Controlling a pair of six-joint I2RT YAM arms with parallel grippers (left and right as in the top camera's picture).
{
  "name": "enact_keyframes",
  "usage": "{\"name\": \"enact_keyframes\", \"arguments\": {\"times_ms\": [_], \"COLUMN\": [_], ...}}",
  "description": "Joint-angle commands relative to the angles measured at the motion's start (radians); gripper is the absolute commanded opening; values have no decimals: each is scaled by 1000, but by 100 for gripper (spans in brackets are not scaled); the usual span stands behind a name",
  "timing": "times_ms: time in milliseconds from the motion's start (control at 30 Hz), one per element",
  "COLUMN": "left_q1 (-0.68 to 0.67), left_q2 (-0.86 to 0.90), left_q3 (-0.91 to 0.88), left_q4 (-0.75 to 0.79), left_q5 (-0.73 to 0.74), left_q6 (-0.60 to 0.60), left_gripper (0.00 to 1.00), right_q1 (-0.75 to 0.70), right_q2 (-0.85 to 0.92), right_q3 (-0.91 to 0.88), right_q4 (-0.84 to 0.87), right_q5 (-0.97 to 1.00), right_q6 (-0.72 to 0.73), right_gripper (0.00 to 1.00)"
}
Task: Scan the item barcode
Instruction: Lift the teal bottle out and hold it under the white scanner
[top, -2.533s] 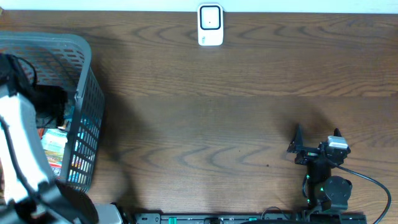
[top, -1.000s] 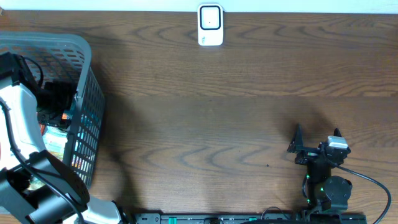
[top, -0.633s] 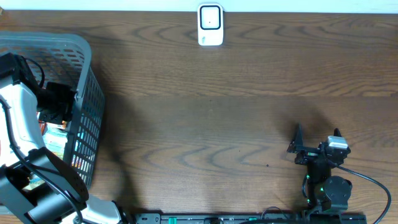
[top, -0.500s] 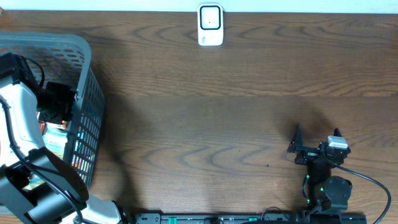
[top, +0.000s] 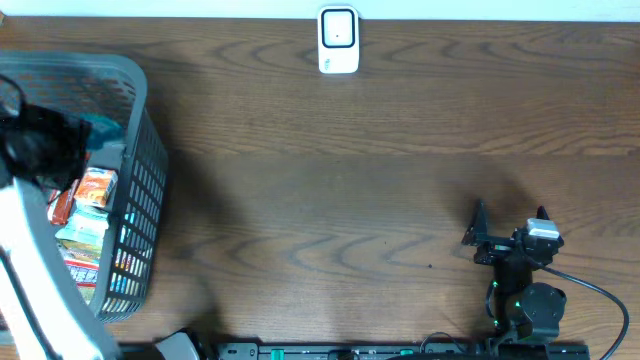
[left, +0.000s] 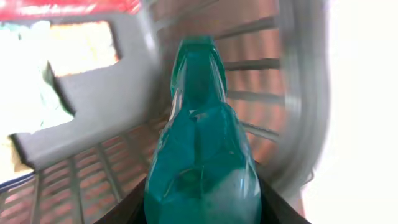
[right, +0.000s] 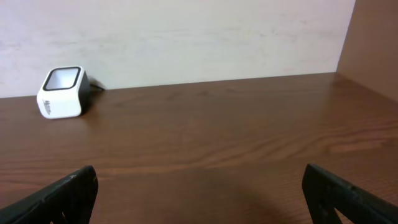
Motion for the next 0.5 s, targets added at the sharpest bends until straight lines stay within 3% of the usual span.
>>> {"name": "enact_keyframes", "arguments": {"times_ms": [0,200,367,467], "left_q1": [-2,-103,-339,-555], "left_q2": [-158,-322,-354,-318], "left_q3": [45,45,45,39], "left_q4": [52,72,94,95], "left_q5": [10,61,76,53], "left_q6": [14,13,14,22], "left_gripper": [22,22,22,22], "right_q1": [5,5,5,5], "right_q2": [-2,-2,-2,-2], "right_q3": [-1,-1,-1,-1], "right_q4": [-3,-3,-3,-3], "right_q5": [8,8,8,8], "right_q6": [-12,-13,-12,-12], "right_gripper": [99,99,99,99]}}
